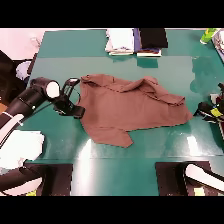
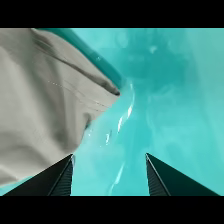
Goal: Fold the shirts.
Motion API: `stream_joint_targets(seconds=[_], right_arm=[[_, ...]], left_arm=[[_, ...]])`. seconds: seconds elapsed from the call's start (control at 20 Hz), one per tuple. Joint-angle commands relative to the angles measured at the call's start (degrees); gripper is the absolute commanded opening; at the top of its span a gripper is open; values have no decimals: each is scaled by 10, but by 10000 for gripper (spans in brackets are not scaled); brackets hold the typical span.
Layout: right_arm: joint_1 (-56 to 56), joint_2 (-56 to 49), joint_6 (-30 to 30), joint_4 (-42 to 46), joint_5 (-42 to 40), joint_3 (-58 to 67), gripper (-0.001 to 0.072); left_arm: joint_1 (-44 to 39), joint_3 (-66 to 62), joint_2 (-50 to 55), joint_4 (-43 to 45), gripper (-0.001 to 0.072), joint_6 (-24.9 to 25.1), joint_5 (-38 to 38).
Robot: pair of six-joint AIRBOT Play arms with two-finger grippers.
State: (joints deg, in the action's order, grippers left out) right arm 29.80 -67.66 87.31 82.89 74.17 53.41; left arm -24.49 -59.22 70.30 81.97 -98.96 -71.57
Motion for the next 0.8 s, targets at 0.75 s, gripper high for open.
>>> stream_joint_targets(seconds=[0.75], right_arm=[[-55, -81, -5, -8, -124, -19, 235]], left_arm=[[-26, 25, -7, -38, 492, -32, 19]])
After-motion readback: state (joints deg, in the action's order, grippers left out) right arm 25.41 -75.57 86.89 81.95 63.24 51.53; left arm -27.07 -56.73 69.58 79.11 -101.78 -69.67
